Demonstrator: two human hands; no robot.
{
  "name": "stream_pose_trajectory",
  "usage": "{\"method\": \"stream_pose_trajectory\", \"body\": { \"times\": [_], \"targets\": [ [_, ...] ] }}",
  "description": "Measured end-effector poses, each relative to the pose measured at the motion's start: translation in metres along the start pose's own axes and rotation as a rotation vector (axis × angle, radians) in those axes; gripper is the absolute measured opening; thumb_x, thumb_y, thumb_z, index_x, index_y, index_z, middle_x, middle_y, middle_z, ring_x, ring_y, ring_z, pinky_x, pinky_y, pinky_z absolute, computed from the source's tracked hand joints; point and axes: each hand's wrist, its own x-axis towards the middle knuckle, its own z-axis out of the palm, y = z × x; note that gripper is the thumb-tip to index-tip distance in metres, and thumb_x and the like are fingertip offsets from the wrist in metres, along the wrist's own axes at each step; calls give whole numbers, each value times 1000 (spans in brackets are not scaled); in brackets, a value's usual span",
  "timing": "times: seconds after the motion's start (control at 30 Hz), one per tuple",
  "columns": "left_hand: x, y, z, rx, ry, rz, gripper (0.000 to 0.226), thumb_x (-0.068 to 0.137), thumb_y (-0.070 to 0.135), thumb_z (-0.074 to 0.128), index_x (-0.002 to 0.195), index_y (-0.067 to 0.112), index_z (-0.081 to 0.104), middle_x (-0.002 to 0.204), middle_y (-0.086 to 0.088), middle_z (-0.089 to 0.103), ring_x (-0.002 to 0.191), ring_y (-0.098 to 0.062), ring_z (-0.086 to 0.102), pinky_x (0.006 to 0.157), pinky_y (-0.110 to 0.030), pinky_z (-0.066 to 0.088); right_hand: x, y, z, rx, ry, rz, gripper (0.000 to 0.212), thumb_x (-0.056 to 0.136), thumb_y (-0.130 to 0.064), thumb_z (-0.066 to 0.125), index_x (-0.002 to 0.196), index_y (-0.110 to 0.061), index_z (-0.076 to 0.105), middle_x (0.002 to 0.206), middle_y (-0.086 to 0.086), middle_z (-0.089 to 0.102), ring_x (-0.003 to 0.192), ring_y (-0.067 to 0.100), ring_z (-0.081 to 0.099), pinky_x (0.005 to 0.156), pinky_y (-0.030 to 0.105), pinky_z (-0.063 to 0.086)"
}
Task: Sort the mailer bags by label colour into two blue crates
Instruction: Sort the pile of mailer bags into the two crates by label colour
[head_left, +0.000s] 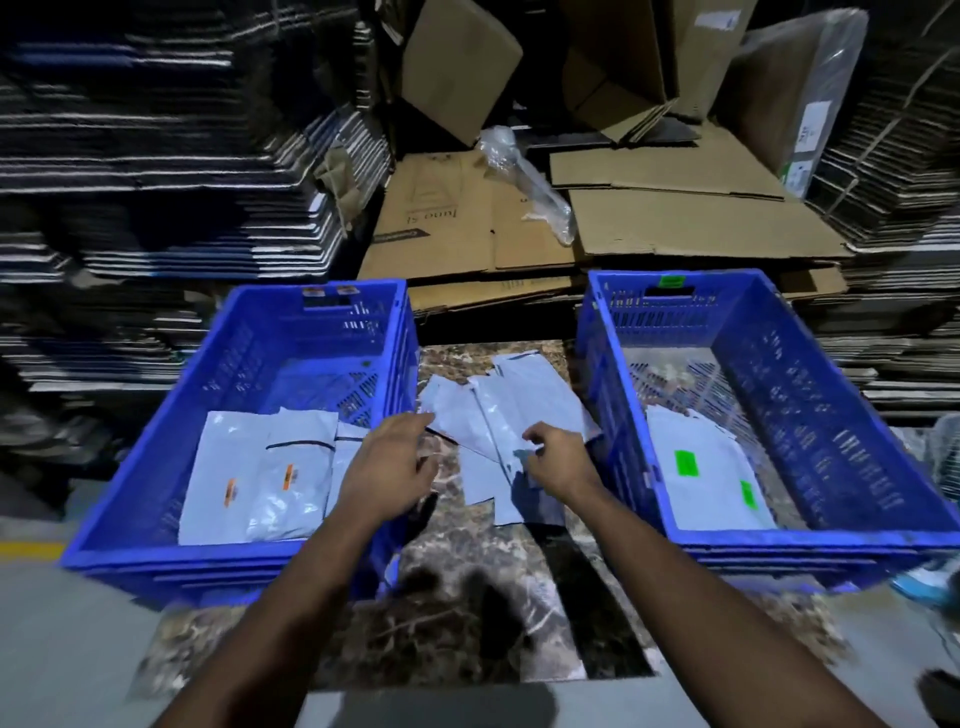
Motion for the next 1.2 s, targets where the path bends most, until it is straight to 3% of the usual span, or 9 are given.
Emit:
{"method": "stream_pose_trajectory", "body": {
  "times": [0.2, 0.33, 0.57, 0.77, 0.87, 0.97, 1.03, 1.1, 1.2],
  "targets": [
    [-1, -4, -3, -134, 22, -9, 56, 87, 33, 60, 141, 25, 47, 135, -3, 53, 125, -19, 49, 99, -30, 42, 24, 21, 35, -436, -226, 53, 50, 90, -19, 56, 131, -40, 36, 149, 20, 21, 127, 47, 31, 88, 50, 48],
    [-3, -1, -4, -199, 61, -12, 57, 84, 31, 59, 140, 24, 48, 134, -1, 52, 124, -16, 49, 100, -28, 40, 26, 33, 45, -454, -307, 116, 64, 91, -26, 57, 143, -42, 24, 150, 18, 21, 129, 49, 32, 86, 52, 45],
    [-5, -1, -3, -257, 89, -24, 56, 84, 35, 58, 138, 26, 49, 131, 2, 53, 122, -13, 51, 101, -29, 42, 5, 32, 37, -306, 71, 58, 41, 89, -36, 61, 122, -11, 56, 96, 13, 68, 91, 34, 65, 72, 39, 52],
    [-5, 1, -1, -238, 97, -26, 52, 86, 35, 59, 137, 28, 50, 127, 2, 55, 116, -14, 54, 93, -28, 43, -12, 8, 16, 102, 390, 218, 13, 89, -12, 66, 84, -23, 66, 73, 4, 67, 51, 7, 53, 44, 24, 43],
    [-8, 4, -1, -152, 82, -21, 51, 88, 38, 55, 138, 29, 47, 121, 0, 57, 108, -18, 58, 86, -33, 50, -26, 6, 6, 370, 453, 155, 24, 83, -5, 71, 87, -28, 70, 95, -3, 74, 60, 11, 61, 58, 31, 51],
    [-10, 15, -1, 45, -3, 14, 46, 94, 39, 47, 139, 29, 43, 114, -3, 59, 102, -23, 60, 77, -37, 50, -47, 0, -6, 722, 314, 74, 38, 82, 0, 73, 105, -30, 74, 122, -16, 66, 115, 7, 61, 97, 35, 51],
    [-12, 25, -3, 51, -56, -26, 44, 98, 42, 43, 140, 30, 41, 111, -5, 61, 99, -26, 62, 77, -37, 49, -62, -4, -12, 885, 220, 50, 37, 82, 4, 73, 103, -26, 76, 116, -25, 67, 126, 7, 54, 100, 43, 50],
    [-14, 37, -5, -157, -81, -130, 45, 100, 46, 40, 141, 26, 43, 112, -4, 65, 103, -27, 62, 85, -37, 50, -78, -6, -15, 985, 126, 63, 35, 82, 9, 71, 104, -18, 76, 116, -27, 65, 125, 3, 53, 100, 44, 51],
    [-19, 61, -6, -857, -127, -366, 44, 101, 36, 49, 139, 14, 50, 117, -2, 66, 107, -28, 65, 90, -43, 55, -106, -3, -20, 985, -12, 23, 41, 84, 11, 67, 107, -22, 76, 120, -18, 61, 110, -11, 54, 101, 41, 46]
  ]
}}
